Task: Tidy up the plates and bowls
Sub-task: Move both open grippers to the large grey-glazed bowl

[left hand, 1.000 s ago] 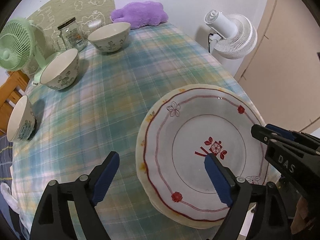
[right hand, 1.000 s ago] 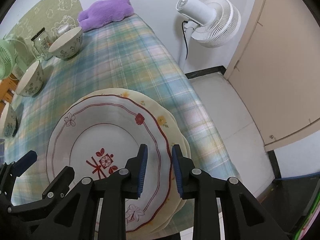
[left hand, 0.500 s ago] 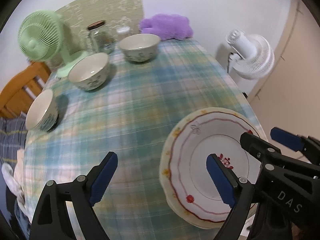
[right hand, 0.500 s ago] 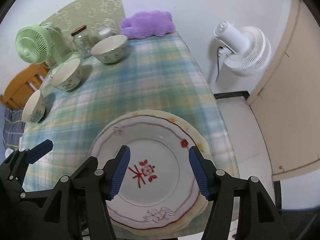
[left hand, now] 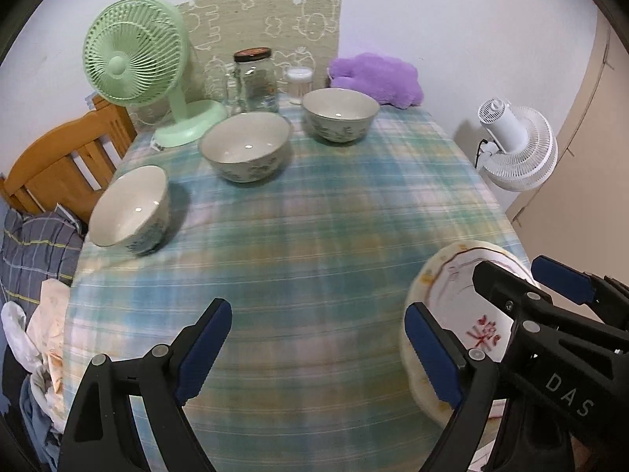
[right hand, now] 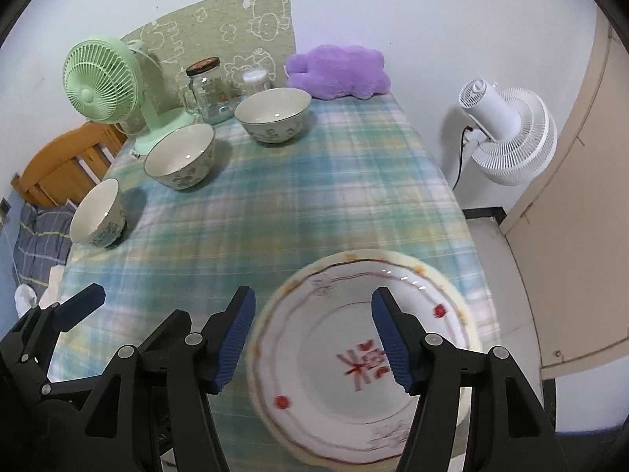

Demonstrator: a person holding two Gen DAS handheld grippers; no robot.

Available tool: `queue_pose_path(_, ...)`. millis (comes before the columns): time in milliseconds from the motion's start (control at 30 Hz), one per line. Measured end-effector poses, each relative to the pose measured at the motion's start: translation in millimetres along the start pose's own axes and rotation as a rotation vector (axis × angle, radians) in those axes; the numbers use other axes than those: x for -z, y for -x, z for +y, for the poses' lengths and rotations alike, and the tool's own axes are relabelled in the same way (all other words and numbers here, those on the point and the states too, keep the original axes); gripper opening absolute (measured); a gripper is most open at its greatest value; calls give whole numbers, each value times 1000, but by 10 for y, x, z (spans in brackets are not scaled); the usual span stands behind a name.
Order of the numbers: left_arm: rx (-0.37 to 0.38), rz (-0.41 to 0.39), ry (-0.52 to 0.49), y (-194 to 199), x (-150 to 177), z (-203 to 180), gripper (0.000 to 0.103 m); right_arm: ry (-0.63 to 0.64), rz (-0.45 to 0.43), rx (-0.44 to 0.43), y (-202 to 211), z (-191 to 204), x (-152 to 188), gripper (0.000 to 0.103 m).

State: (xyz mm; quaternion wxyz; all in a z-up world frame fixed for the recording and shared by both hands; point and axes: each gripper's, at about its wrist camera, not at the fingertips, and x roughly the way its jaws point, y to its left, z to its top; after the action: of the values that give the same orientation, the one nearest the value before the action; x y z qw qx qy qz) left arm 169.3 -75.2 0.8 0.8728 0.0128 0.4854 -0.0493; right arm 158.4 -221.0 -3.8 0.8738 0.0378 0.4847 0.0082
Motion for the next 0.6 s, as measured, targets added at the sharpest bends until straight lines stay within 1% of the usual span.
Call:
queue_pose_path(233,23,-2,-3,56,7,572,90,-11,-13,15,37,564,10,65)
queue_pose_path(600,17,6,-10,44,31,1375,88,-46,-16,33,-80,1402,41,65)
